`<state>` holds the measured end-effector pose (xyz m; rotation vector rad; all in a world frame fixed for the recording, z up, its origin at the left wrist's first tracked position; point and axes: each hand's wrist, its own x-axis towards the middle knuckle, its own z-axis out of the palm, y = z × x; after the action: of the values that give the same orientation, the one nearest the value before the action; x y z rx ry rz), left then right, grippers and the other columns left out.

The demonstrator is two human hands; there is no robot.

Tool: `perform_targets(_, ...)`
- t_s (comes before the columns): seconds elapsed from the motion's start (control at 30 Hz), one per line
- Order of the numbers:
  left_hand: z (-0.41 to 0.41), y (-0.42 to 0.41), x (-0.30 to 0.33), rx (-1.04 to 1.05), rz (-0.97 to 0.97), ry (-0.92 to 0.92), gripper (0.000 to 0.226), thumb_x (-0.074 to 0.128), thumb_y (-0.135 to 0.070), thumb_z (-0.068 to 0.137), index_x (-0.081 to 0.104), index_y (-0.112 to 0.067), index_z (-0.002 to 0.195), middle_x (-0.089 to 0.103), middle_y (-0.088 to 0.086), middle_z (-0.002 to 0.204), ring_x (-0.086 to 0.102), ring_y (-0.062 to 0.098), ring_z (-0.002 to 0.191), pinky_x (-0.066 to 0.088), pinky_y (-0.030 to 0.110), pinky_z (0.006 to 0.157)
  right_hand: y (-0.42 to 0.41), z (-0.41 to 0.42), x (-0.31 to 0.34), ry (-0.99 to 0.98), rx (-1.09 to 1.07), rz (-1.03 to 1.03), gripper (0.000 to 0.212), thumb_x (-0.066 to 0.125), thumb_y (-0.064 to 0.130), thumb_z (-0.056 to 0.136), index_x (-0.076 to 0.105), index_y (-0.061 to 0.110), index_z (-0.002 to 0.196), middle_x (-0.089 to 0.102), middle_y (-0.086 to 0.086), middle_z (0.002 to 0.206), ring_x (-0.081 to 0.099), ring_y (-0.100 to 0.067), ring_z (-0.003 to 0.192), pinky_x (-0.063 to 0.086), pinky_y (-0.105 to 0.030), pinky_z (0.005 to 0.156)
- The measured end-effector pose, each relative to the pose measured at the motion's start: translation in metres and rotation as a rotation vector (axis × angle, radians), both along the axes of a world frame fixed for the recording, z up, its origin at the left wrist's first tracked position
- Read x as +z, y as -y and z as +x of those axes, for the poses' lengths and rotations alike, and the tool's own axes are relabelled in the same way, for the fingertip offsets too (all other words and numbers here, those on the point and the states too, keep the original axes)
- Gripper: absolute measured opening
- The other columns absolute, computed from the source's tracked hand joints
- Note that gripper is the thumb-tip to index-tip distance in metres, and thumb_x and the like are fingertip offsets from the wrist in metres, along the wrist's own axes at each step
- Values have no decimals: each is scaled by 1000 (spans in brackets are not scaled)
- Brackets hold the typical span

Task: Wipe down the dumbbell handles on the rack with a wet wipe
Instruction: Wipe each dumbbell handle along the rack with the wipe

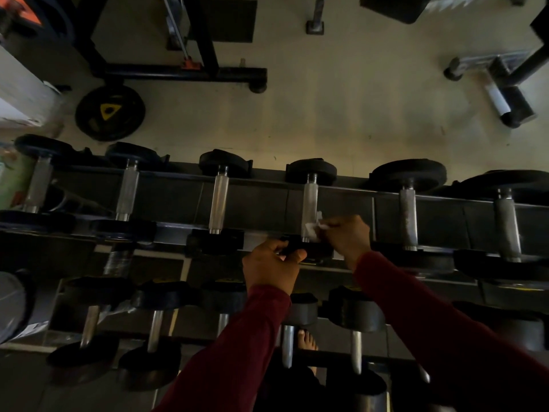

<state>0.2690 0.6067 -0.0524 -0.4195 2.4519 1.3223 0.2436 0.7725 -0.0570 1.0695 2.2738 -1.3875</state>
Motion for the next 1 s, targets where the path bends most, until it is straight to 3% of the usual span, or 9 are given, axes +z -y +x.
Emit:
perform_targets(0.07,0,0,0,1,4,11,29,86,-38,69,71,-30,92,64,-18,85,64,7,87,58,32,80,0,2,0,-6,31,5,5,75,24,87,73,24,92,67,10,86,63,0,81,52,-16,70)
perform_targets(0.17,0,-2,4,9,18,5,29,86,-32,71,73,-22,95,58,-23,80,62,-1,79,57,24,77,0,-23,1,-7,-67,-15,11,73,24,88,68,24,79,69,2,86,70,-13,84,60,-34,83)
perform_targets(0.23,0,-2,5,11,10,-15,27,87,-31,71,73,-24,93,63,-19,81,64,-2,79,57,22,76,0,-42,5,-34,-134,-75,12,70,20,90,63,25,81,68,2,90,70,-15,89,60,-38,86)
perform_targets(0.43,1,-3,5,29,5,-23,28,87,-31,70,72,-24,94,67,-13,86,65,2,80,57,23,75,1,-23,4,-12,15,54,1,66,19,93,67,19,94,68,-1,97,68,-15,89,59,-38,86)
perform_targets(0.53,1,-3,4,22,3,-9,32,86,-32,71,72,-23,98,68,-11,91,65,2,82,56,21,73,1,-2,5,26,153,81,9,65,19,94,70,15,100,66,2,95,65,-8,86,56,-28,85)
perform_targets(0.67,1,-3,4,21,-6,-13,32,87,-35,70,73,-23,97,69,-12,92,64,0,80,58,23,75,3,-23,7,-70,-24,95,2,67,18,92,67,19,93,69,-1,101,66,-10,91,55,-33,92)
perform_targets(0.8,1,-4,2,22,-11,-16,30,87,-33,70,74,-22,96,69,-12,90,64,-1,79,58,22,75,2,-44,2,-157,-156,155,13,71,17,89,70,14,101,72,-3,106,64,-8,90,52,-26,91)
perform_targets(0.9,2,-4,2,27,-11,-11,30,86,-35,70,73,-26,95,69,-12,91,65,2,83,59,28,78,5,-25,-1,-175,-61,194,13,72,23,89,70,15,100,73,1,101,67,-7,89,56,-33,92)
perform_targets(1.0,3,-4,2,25,-3,5,31,86,-35,71,72,-25,97,70,-10,94,64,1,82,58,25,75,8,1,-2,-272,157,254,15,72,24,88,72,18,102,72,7,101,64,1,84,57,-24,85)
